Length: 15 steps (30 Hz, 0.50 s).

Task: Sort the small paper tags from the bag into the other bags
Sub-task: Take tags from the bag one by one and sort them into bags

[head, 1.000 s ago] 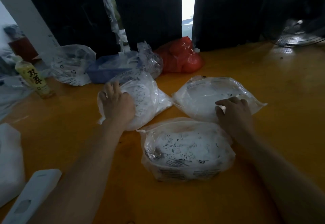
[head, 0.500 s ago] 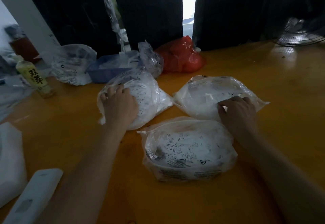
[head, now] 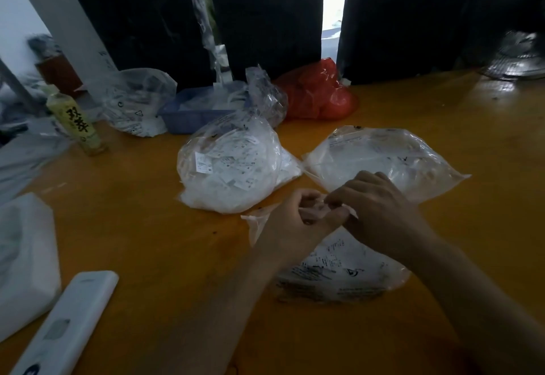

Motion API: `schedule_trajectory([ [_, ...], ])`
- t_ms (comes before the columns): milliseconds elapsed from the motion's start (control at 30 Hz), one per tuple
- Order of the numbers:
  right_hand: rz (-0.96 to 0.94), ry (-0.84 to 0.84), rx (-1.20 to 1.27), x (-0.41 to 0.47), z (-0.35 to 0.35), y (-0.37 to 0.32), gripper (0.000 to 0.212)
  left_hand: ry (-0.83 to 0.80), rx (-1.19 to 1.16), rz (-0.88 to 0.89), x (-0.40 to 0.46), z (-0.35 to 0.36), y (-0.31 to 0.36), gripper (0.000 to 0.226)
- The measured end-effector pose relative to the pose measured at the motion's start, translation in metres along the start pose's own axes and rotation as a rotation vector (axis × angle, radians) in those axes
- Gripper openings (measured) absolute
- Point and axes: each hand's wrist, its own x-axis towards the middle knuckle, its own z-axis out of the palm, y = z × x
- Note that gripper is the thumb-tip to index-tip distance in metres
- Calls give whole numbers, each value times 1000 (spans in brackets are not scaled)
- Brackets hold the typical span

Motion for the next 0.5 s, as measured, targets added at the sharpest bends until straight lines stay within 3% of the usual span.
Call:
schedule_trajectory([
  [167,20,13,91,0,3,-7,13,85,-61,51,-4,-1,-1,12],
  [500,221,80,314,-1,7,-5,21,71,-461,-105,-8,-2,0,23],
])
